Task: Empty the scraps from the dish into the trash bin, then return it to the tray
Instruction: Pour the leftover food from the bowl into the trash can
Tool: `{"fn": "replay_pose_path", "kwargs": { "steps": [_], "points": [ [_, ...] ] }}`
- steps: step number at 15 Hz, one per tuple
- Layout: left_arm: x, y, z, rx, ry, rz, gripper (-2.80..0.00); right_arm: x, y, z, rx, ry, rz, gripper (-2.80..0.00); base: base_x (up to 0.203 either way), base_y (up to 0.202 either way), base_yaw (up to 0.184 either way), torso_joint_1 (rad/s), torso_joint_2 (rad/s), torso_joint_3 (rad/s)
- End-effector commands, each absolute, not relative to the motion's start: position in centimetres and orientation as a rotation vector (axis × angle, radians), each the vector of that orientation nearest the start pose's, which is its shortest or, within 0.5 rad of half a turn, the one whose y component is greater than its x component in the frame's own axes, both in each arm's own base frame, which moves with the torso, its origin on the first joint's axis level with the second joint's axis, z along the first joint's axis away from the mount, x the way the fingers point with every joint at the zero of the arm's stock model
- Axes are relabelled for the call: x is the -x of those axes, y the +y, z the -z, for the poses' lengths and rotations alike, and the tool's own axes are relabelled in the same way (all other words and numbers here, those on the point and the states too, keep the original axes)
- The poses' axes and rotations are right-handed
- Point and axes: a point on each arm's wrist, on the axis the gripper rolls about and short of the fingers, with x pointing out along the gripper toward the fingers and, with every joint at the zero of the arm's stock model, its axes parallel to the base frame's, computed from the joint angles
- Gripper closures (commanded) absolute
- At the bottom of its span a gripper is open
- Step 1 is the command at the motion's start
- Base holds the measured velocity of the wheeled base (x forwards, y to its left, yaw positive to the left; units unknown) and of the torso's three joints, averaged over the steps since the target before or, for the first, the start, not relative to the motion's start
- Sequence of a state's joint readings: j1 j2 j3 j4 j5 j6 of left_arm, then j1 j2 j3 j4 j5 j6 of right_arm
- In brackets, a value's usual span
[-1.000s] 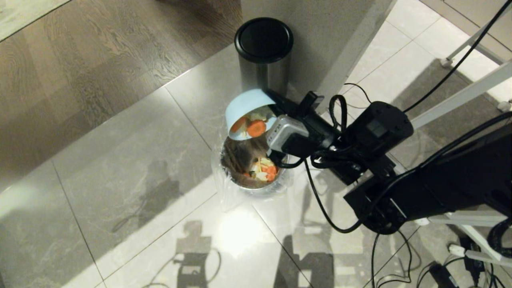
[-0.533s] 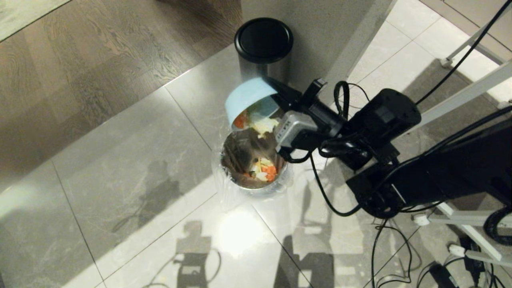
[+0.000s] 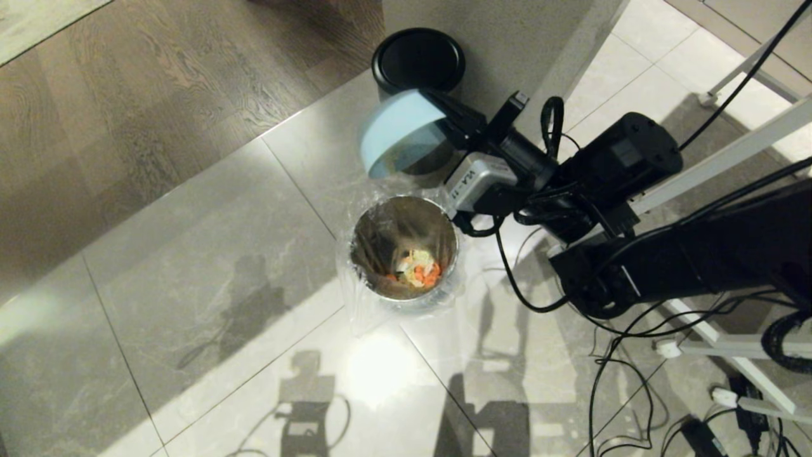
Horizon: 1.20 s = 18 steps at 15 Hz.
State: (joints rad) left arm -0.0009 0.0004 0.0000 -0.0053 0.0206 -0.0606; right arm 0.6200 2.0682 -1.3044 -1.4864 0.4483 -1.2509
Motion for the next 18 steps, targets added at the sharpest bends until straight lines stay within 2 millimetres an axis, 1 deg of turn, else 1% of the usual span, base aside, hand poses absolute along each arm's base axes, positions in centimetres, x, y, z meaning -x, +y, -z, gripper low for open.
{"fn": "replay_pose_path", "kwargs": {
  "steps": [1, 8, 13, 15, 17, 18],
  "points": [
    [2.3, 0.0, -7.6, 0.061, -0.005, -0.021, 0.0, -31.8, 24.0, -26.3, 1.009, -1.282, -0.399, 0.0, 0.0, 0.0, 0.0, 0.0, 0.0, 0.0],
    [2.3, 0.0, -7.6, 0.061, -0.005, -0.021, 0.0, -31.8, 24.1, -26.1, 0.994, -1.263, -0.419, 0.0, 0.0, 0.0, 0.0, 0.0, 0.0, 0.0],
    [2.3, 0.0, -7.6, 0.061, -0.005, -0.021, 0.0, -31.0, 24.2, -27.2, 0.856, -1.116, -0.399, 0.0, 0.0, 0.0, 0.0, 0.0, 0.0, 0.0],
    [2.3, 0.0, -7.6, 0.061, -0.005, -0.021, 0.0, -30.8, 24.4, -27.4, 0.86, -1.139, -0.412, 0.0, 0.0, 0.0, 0.0, 0.0, 0.0, 0.0],
    [2.3, 0.1, -7.6, 0.061, -0.005, -0.02, 0.0, -30.0, 25.0, -27.4, 0.855, -1.247, -0.529, 0.0, 0.0, 0.0, 0.0, 0.0, 0.0, 0.0],
    [2.3, 0.0, -7.6, 0.061, -0.005, -0.021, 0.0, -30.1, 24.8, -27.6, 0.848, -1.253, -0.542, 0.0, 0.0, 0.0, 0.0, 0.0, 0.0, 0.0]
  ]
}}
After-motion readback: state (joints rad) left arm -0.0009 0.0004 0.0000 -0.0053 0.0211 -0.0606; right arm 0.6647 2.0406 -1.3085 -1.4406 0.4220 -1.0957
